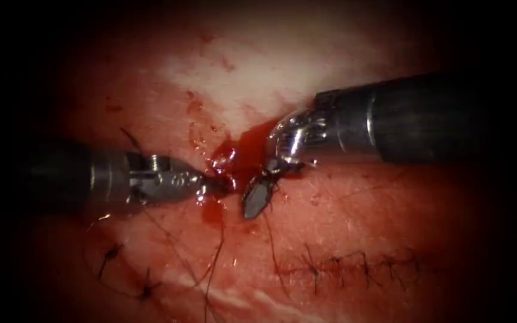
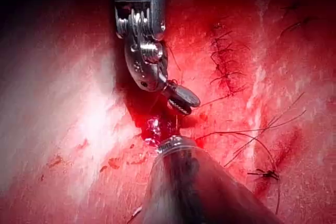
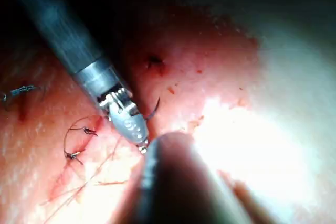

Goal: Wound Closure

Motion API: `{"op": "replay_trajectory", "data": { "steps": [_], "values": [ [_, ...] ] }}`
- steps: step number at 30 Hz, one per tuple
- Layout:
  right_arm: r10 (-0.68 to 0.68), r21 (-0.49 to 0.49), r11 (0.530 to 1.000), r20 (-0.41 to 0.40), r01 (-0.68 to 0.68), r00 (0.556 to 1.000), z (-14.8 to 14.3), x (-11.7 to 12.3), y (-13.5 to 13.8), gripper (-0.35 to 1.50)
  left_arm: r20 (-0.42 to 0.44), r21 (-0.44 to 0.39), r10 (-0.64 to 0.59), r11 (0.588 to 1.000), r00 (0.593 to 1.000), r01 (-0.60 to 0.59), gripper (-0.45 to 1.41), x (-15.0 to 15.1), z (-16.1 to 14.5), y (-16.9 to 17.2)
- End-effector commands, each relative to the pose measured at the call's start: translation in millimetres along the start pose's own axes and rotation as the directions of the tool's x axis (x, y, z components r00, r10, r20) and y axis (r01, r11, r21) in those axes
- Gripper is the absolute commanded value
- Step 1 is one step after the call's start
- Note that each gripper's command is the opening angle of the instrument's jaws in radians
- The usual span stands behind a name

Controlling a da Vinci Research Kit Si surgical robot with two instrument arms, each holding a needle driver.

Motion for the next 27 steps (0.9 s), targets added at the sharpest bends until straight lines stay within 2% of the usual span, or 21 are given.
{"op": "replay_trajectory", "data": {
  "steps": [1, 5, 7, 10, 18, 27],
  "values": [
    [0.017, -0.008, 1.000, 0.013, -0.017, 1.000, 1.0, 0.7, 0.3, 0.27, -0.001, -0.003, -0.001, 1.000, 1.000, 0.001, -0.45, 0.0, 0.7, 0.5],
    [0.090, -0.061, 0.994, 0.048, -0.087, 0.995, 1.9, 0.5, 0.5, 0.34, 0.004, -0.009, -0.003, 1.000, 1.000, 0.003, -0.45, 0.2, 0.3, 0.9],
    [0.116, -0.095, 0.990, 0.078, -0.108, 0.990, 2.3, 0.4, 0.7, 0.51, 0.003, -0.013, -0.004, 1.000, 1.000, 0.004, -0.45, 0.3, 0.1, 1.1],
    [0.163, -0.133, 0.980, 0.116, -0.147, 0.980, 2.9, 0.2, 1.0, 0.54, 0.006, -0.016, -0.005, 1.000, 1.000, 0.005, -0.45, 0.4, 0.0, 1.2],
    [0.255, -0.231, 0.949, 0.163, -0.215, 0.953, 2.6, 0.2, 1.8, 0.49, 0.010, -0.021, -0.004, 1.000, 1.000, 0.004, -0.45, 0.3, -0.3, 1.7],
    [0.335, -0.243, 0.928, 0.206, -0.284, 0.919, 4.5, -1.0, 2.0, 0.34, 0.015, -0.027, -0.001, 1.000, 1.000, 0.002, -0.45, 0.0, -0.6, 1.8]
  ]
}}
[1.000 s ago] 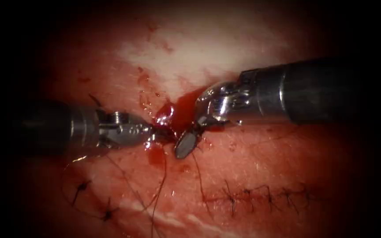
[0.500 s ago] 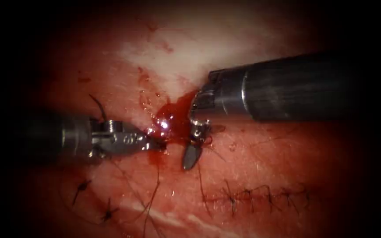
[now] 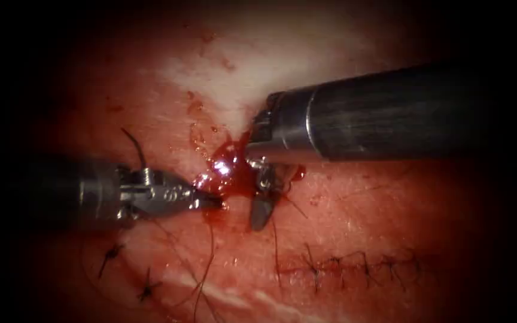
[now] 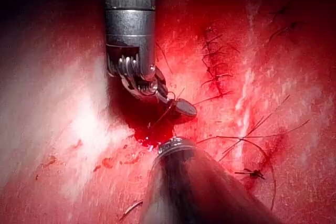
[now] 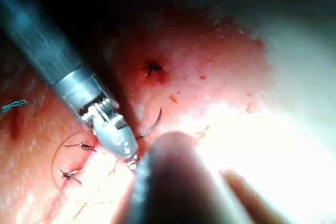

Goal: Wound Closure

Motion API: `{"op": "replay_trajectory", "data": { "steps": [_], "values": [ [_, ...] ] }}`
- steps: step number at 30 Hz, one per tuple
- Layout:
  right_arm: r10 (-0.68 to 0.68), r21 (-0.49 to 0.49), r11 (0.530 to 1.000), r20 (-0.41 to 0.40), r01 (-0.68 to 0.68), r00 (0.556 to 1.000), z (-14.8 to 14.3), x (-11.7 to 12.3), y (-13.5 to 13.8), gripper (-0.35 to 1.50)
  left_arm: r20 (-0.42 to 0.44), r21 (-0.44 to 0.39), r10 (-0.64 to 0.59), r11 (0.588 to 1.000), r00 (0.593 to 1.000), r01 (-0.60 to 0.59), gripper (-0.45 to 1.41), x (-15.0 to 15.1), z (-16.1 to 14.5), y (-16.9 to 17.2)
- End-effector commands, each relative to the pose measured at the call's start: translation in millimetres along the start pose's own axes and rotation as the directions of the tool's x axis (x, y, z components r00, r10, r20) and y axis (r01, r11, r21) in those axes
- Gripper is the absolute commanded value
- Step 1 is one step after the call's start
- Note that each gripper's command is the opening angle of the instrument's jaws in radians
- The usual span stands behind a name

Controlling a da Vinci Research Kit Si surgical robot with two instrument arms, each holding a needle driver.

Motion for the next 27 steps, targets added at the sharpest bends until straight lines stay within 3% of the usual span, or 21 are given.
{"op": "replay_trajectory", "data": {
  "steps": [1, 9, 16, 21, 24, 27],
  "values": [
    [-0.002, 0.003, 1.000, 0.004, 0.002, 1.000, 0.6, 0.3, -0.2, 0.34, 0.000, -0.003, 0.001, 1.000, 1.000, -0.001, -0.45, -0.1, 0.8, 0.3],
    [0.045, 0.017, 0.999, 0.014, -0.045, 0.999, -0.1, 0.1, -0.4, 0.32, -0.001, -0.003, 0.001, 1.000, 1.000, -0.001, -0.45, -0.1, 0.8, 0.3],
    [0.090, 0.005, 0.996, 0.062, -0.090, 0.994, 3.9, 0.2, -0.2, 0.32, -0.001, -0.003, 0.002, 1.000, 1.000, -0.002, -0.45, -0.2, 0.7, 0.3],
    [0.130, 0.057, 0.989, 0.088, -0.135, 0.988, 5.4, 0.1, -0.5, -0.03, 0.002, -0.005, 0.003, 1.000, 1.000, -0.003, -0.45, -0.3, 0.7, 0.3],
    [0.138, 0.070, 0.987, 0.105, -0.146, 0.985, 5.5, 0.4, -0.8, -0.35, 0.002, -0.005, 0.003, 1.000, 1.000, -0.003, -0.45, -0.3, 0.7, 0.2],
    [0.109, 0.086, 0.989, 0.098, -0.118, 0.989, 5.4, 1.1, -0.8, -0.35, 0.002, -0.005, 0.003, 1.000, 1.000, -0.003, -0.45, -0.3, 0.7, 0.2]
  ]
}}
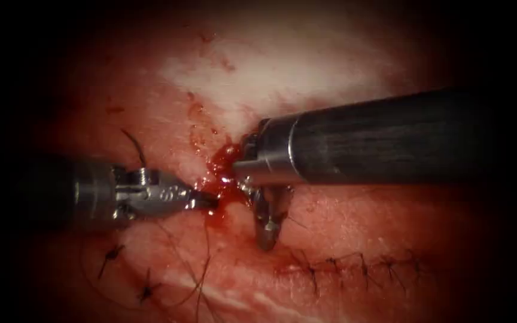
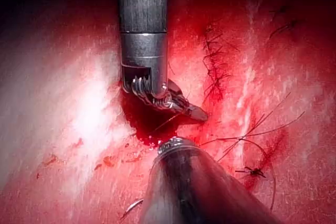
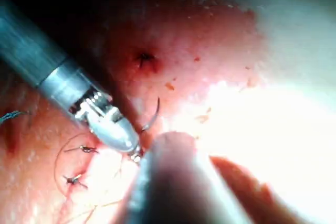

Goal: Wound Closure

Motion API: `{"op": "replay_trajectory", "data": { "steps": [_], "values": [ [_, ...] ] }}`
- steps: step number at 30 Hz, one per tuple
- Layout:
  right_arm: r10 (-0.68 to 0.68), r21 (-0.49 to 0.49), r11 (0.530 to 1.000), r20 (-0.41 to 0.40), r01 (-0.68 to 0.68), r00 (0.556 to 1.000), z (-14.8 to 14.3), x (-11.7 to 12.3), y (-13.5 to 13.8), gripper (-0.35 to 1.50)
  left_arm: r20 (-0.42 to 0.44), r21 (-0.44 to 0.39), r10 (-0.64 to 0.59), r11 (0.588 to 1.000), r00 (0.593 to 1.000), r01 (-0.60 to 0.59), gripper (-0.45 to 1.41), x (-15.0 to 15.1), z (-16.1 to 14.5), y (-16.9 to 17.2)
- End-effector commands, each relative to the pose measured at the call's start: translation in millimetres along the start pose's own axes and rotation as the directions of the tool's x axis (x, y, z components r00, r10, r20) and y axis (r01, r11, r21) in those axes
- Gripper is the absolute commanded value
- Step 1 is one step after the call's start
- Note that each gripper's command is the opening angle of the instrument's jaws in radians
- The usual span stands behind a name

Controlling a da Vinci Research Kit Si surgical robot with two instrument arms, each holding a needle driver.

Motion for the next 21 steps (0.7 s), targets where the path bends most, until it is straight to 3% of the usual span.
{"op": "replay_trajectory", "data": {
  "steps": [1, 7, 11, 15, 21],
  "values": [
    [-0.018, -0.003, 1.000, -0.012, 0.018, 1.000, 0.2, 1.2, -0.2, -0.35, 0.000, -0.002, 0.000, 1.000, 1.000, 0.000, -0.45, 0.0, 0.9, 0.3],
    [-0.041, 0.005, 0.999, -0.136, 0.042, 0.990, -2.7, 2.4, -0.3, -0.35, 0.001, 0.000, 0.000, 1.000, 1.000, 0.000, -0.45, -0.1, 1.1, 0.4],
    [-0.067, 0.077, 0.992, -0.315, 0.096, 0.947, -7.5, 2.9, -1.0, -0.35, 0.001, -0.004, 0.000, 1.000, 1.000, 0.000, -0.45, -0.2, 1.6, 1.2],
    [-0.075, 0.100, 0.987, -0.426, 0.129, 0.901, -10.8, 2.7, -1.1, -0.35, 0.006, -0.011, 0.004, 1.000, 1.000, -0.004, -0.45, -0.7, 2.0, 2.5],
    [-0.075, 0.094, 0.986, -0.499, 0.140, 0.863, -13.3, 2.6, -0.8, -0.35, 0.007, -0.022, 0.014, 1.000, 1.000, -0.014, -0.45, -1.0, 2.1, 4.6]
  ]
}}
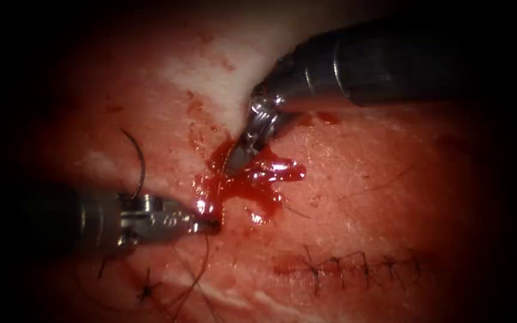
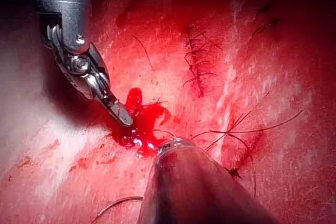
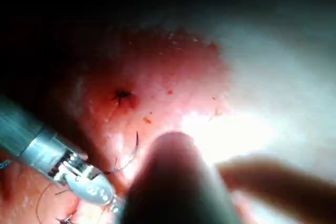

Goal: Wound Closure

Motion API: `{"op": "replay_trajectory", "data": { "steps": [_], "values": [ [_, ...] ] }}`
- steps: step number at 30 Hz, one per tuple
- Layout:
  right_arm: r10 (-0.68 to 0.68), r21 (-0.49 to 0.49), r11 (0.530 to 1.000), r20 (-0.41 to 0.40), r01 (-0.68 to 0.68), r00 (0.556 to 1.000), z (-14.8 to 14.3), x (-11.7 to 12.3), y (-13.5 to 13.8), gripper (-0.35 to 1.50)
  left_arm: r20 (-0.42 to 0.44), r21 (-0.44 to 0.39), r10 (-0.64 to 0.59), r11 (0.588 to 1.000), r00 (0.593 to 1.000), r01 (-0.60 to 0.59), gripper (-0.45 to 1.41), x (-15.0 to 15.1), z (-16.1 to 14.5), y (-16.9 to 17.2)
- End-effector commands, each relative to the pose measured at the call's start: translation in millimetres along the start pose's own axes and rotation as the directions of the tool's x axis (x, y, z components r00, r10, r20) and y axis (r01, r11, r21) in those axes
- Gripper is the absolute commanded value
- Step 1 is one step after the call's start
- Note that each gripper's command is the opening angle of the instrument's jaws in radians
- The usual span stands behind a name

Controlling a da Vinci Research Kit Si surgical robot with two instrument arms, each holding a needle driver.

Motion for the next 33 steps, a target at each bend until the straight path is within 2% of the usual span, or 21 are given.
{"op": "replay_trajectory", "data": {
  "steps": [1, 13, 28, 31, 33],
  "values": [
    [0.003, -0.003, 1.000, -0.011, -0.003, 1.000, 0.0, 0.8, 0.2, -0.35, -0.002, -0.004, 0.005, 1.000, 1.000, -0.005, -0.45, -0.1, 0.8, 0.9],
    [-0.023, -0.022, 1.000, -0.068, 0.021, 0.997, -1.8, 1.7, 0.2, -0.35, -0.008, -0.020, 0.007, 1.000, 1.000, -0.007, -0.45, -0.8, -1.1, 5.2],
    [-0.026, -0.039, 0.999, -0.106, 0.022, 0.994, -4.5, 3.6, 0.2, -0.35, -0.011, -0.040, 0.008, 0.999, 1.000, -0.009, -0.45, 0.3, -2.3, 9.3],
    [-0.079, -0.056, 0.996, -0.125, 0.073, 0.989, -4.6, 4.0, 0.1, -0.35, -0.012, -0.043, 0.008, 0.999, 1.000, -0.009, -0.45, 0.5, -2.5, 9.8],
    [-0.166, -0.084, 0.984, -0.137, 0.156, 0.976, -4.7, 4.2, 0.1, -0.35, -0.012, -0.043, 0.009, 0.999, 1.000, -0.009, -0.45, 0.6, -2.6, 10.1]
  ]
}}
